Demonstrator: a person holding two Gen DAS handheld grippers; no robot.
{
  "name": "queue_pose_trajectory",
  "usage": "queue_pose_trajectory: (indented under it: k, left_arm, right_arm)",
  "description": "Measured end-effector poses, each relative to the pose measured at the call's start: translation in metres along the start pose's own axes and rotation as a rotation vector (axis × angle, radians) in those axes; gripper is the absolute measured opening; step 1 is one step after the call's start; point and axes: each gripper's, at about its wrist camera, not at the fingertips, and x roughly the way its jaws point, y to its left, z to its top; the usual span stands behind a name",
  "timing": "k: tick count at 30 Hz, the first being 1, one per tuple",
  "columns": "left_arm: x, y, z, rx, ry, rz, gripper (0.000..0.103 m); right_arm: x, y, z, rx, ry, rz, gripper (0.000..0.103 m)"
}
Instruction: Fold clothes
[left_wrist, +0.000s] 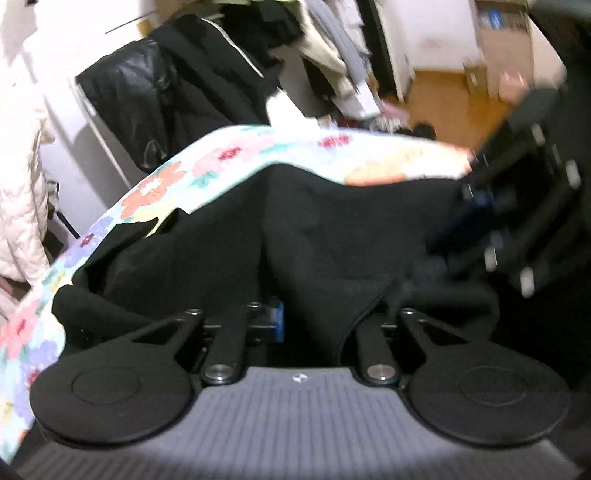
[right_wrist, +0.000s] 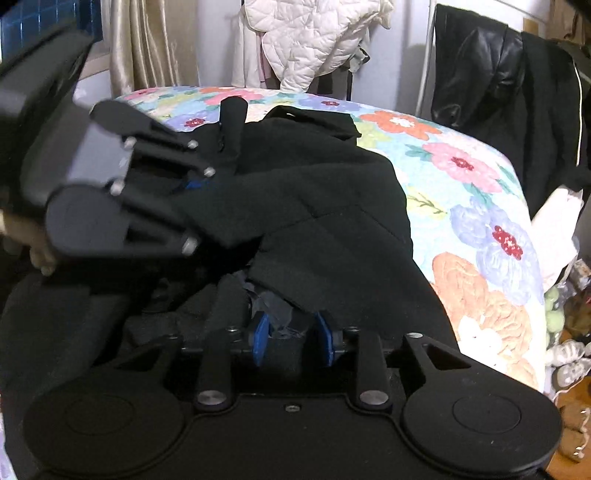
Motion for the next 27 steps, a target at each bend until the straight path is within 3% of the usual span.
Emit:
queue_pose_trajectory:
  k: [2,5,10,13,15,19,23,25,27]
  left_arm:
    - [0.000,0.008,0.006,-0.066,-0.032,-0.026,0.006]
    - [-0.008,0.017,0.011,-0.165,-0.085,-0.096,0.006]
    - [-0.024,0.024,0.016,-0.227,-0.155,-0.152,0.006]
    - [-0.021,0.022,0.022,-0.218,-0.158,-0.160,0.006]
    - [-0.008,0.016,0.033,-0.209,-0.131,-0.209,0.006]
    - [0.011,0.001,0.043,-0.227,-0.078,-0.299,0.006]
    - [0.013,-0.015,0.053,-0.197,-0.144,-0.313,0.006]
    - [0.030,-0.019,0.059,-0.235,-0.119,-0.362,0.008]
    - [0.056,-0.027,0.063,-0.266,-0.058,-0.424,0.016]
  right_arm:
    - [0.005,0.004,0.004,-0.022,-0.016,-0.039,0.044]
    - [0.008,0.015,0.009,-0.084,-0.037,-0.097,0.045]
    - [0.014,0.025,0.014,-0.153,-0.089,-0.233,0.051]
    - [0.011,0.008,0.014,-0.102,-0.150,-0.309,0.042]
    - [0.006,-0.026,0.012,0.012,-0.192,-0.311,0.003]
    - [-0.004,-0.064,0.000,0.133,-0.268,-0.329,0.001]
    - [-0.020,-0.060,-0.010,0.132,-0.286,-0.386,0.001]
    - [-0.011,-0.059,-0.010,0.077,-0.223,-0.465,0.001]
    - [0.005,-0.057,-0.013,0.026,-0.121,-0.523,0.004]
